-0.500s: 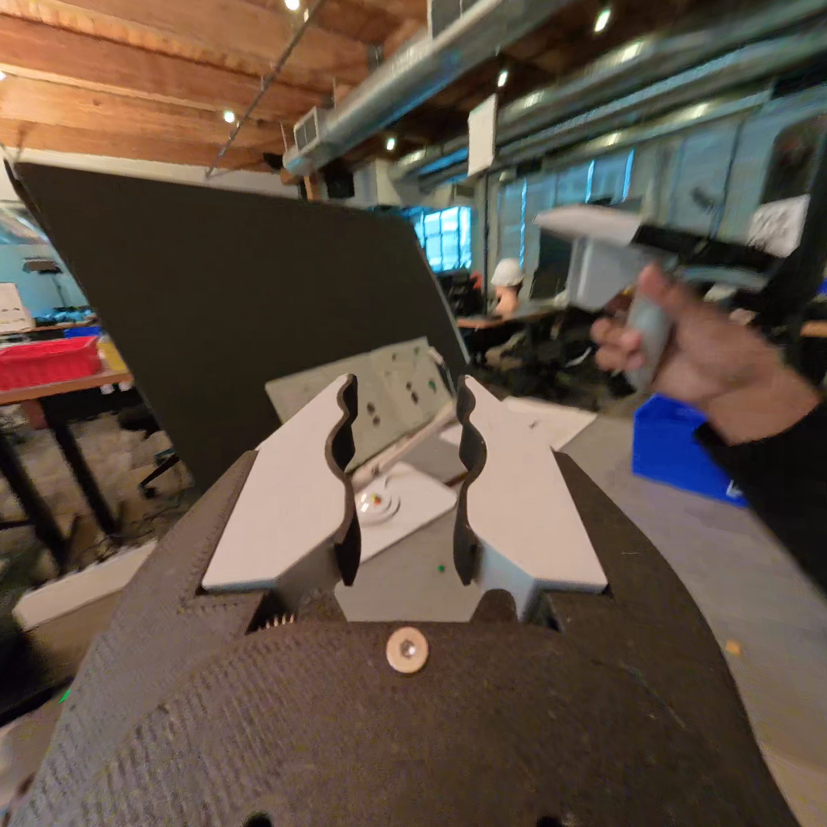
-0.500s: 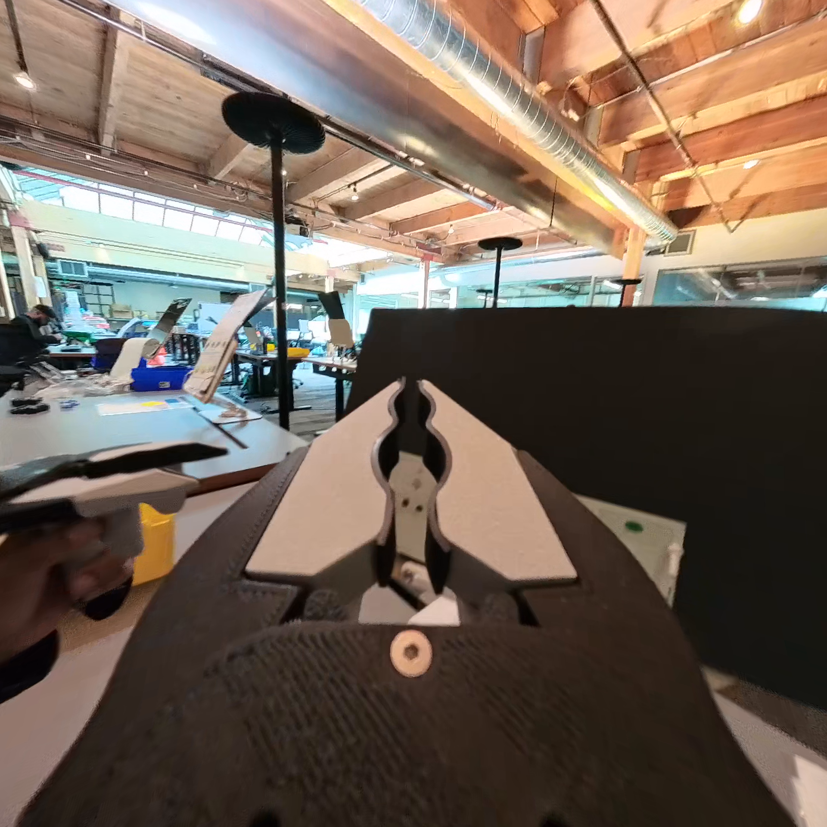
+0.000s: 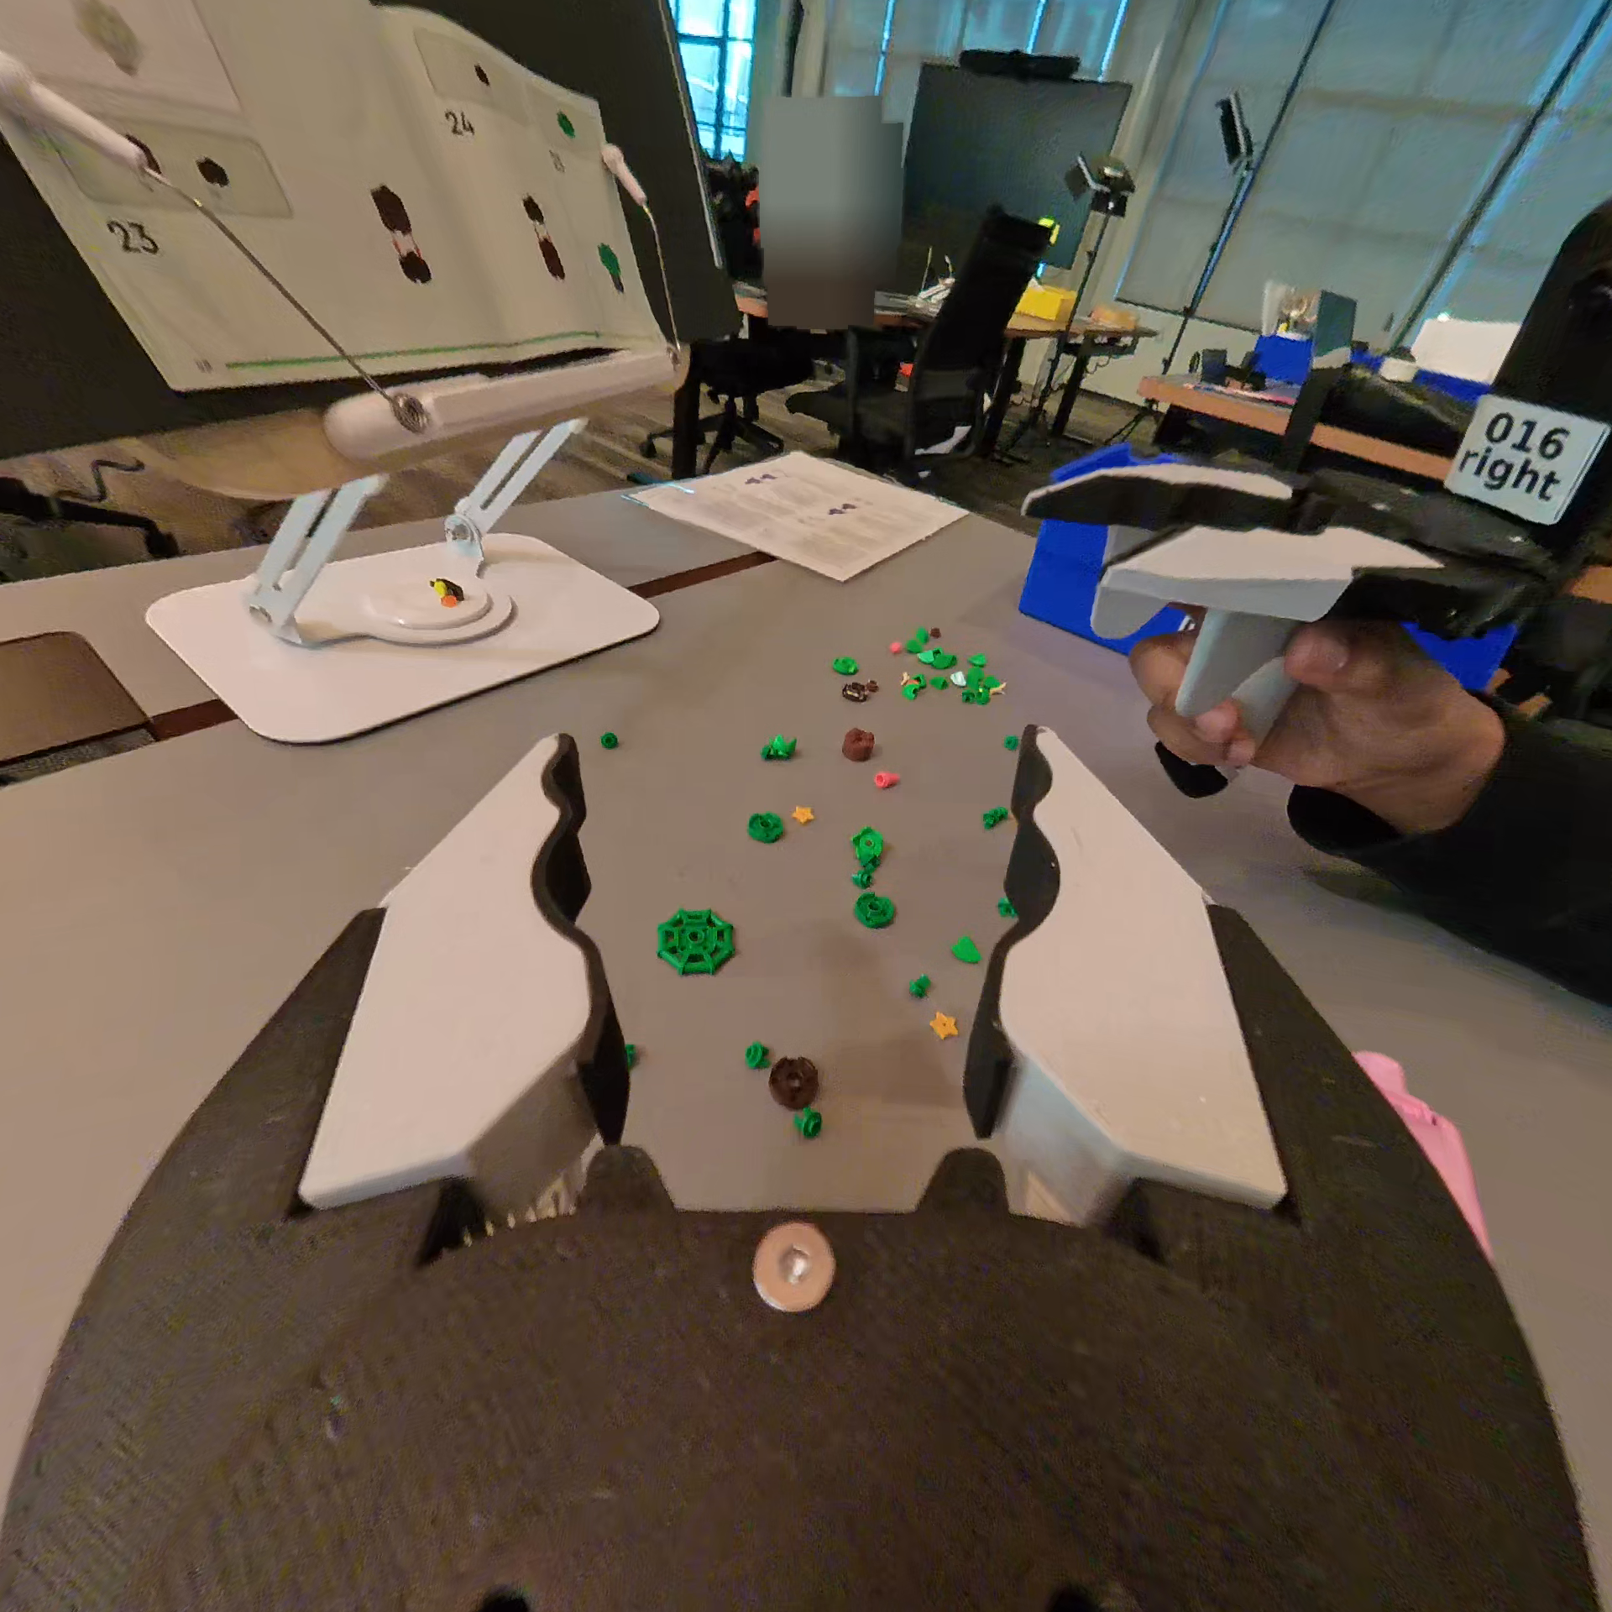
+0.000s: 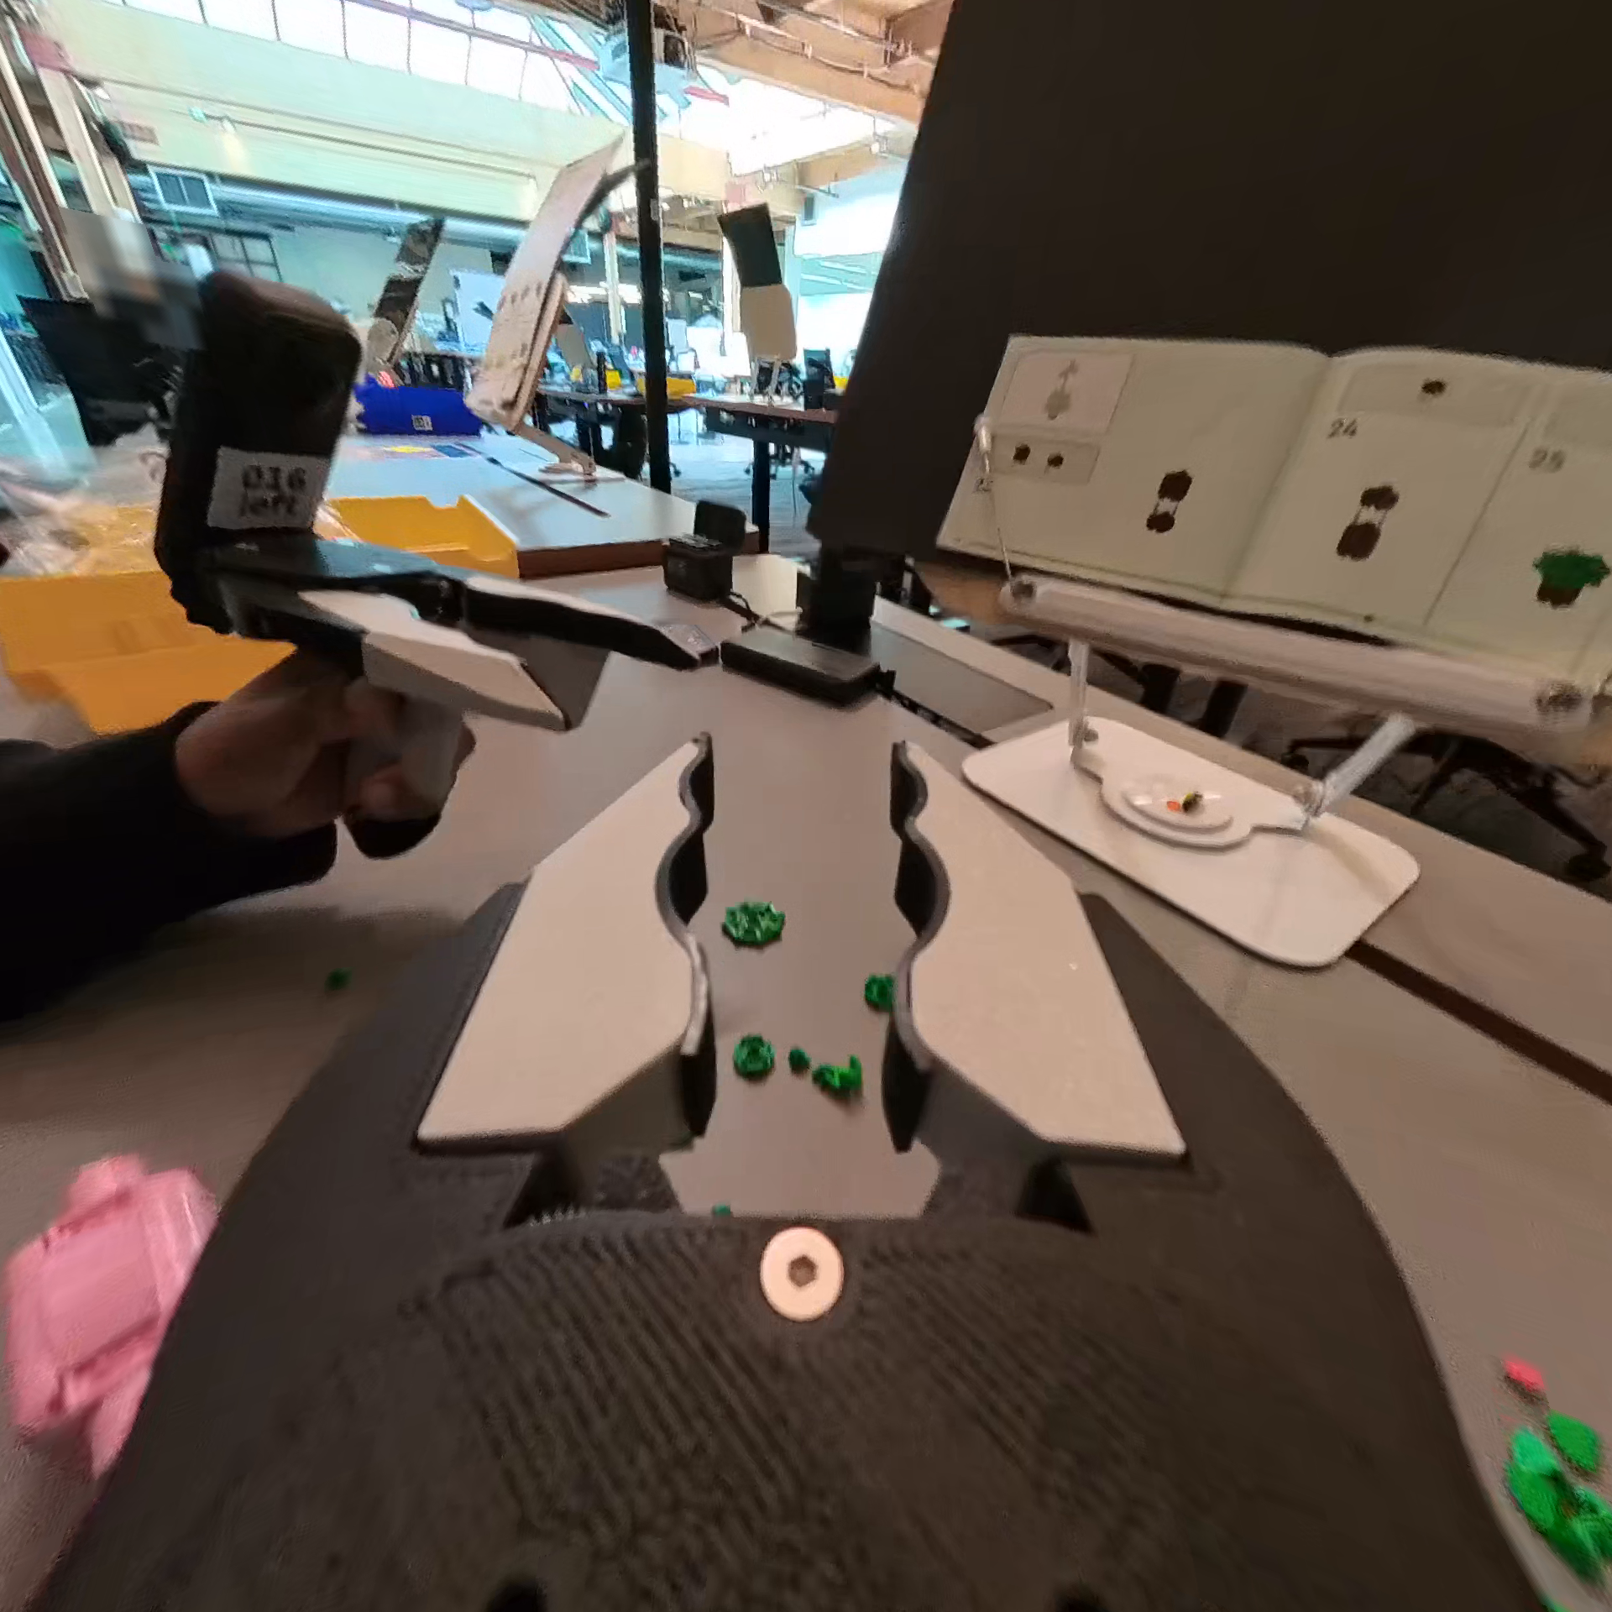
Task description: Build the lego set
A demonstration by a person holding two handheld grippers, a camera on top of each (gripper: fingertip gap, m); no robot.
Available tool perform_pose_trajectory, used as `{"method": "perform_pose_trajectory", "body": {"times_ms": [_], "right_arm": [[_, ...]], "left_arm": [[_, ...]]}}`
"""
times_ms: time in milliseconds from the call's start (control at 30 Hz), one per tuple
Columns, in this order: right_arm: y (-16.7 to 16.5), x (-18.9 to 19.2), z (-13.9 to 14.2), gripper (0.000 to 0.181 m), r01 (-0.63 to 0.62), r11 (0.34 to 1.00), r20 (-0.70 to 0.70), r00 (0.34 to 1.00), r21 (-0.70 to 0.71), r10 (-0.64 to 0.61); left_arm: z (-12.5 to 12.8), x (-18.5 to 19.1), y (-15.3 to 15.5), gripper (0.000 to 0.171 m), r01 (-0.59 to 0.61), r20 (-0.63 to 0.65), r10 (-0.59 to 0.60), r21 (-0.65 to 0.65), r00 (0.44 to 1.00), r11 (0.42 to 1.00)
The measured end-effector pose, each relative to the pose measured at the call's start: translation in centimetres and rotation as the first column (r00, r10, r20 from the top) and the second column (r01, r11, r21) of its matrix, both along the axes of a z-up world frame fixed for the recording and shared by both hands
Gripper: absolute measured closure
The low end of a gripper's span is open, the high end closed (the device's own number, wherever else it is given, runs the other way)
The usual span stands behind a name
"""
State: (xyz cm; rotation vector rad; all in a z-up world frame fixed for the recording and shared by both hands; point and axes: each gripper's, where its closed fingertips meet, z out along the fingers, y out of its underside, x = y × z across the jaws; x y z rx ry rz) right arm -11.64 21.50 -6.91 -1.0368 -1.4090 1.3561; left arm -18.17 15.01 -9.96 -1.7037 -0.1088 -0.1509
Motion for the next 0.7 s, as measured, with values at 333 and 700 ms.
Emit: {"method": "perform_pose_trajectory", "body": {"times_ms": [333, 700], "right_arm": [[3.5, 0.6, -3.0, 0.134, 0.052, 0.964, 0.129, 0.991, -0.259, -0.019], [1.1, 0.0, -5.7, 0.125, 0.051, 0.982, 0.270, 0.963, -0.181, 0.000]], "left_arm": [[-1.0, 0.1, -0.3, 0.092, 0.001, -0.005, -0.001, -0.014, 1.000, 1.000], [-2.4, 0.4, -0.2, 0.107, 0.025, -0.027, -0.027, -0.064, 0.999, 0.998]]}}
